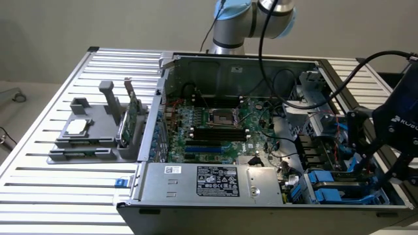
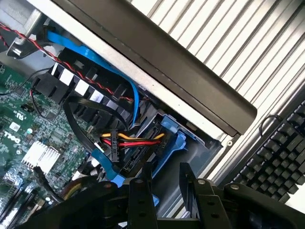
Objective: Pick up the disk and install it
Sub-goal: 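Insert the first disk wire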
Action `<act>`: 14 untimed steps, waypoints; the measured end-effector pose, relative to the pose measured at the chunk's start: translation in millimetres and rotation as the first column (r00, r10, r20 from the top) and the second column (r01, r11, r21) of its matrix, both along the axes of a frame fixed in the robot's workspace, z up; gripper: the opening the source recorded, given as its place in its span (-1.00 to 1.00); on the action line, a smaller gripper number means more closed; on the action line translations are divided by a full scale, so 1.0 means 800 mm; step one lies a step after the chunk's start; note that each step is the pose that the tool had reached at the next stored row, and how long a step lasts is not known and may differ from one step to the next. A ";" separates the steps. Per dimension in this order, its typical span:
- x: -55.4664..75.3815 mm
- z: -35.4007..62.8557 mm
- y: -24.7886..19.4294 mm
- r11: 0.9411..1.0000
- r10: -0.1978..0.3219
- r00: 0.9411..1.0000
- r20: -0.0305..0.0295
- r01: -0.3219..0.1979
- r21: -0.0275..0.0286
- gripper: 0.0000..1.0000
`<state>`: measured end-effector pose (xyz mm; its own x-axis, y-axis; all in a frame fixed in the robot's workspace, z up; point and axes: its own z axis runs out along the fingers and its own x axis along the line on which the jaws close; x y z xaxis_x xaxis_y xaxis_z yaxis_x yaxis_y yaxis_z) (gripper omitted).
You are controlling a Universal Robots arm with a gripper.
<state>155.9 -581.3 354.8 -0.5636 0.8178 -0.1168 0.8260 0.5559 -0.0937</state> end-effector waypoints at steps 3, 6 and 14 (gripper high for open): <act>0.000 -0.001 0.0000 0.999 -0.043 0.999 0.000 0.043 0.002 -0.25; 0.000 -0.002 -0.0001 0.996 -0.087 0.996 0.000 0.087 0.003 -0.25; 0.000 -0.007 0.0000 0.977 -0.214 0.977 0.000 0.214 0.005 -0.25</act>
<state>156.0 -581.3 349.2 -0.3756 0.9199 -0.1125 0.9258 0.3669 -0.0913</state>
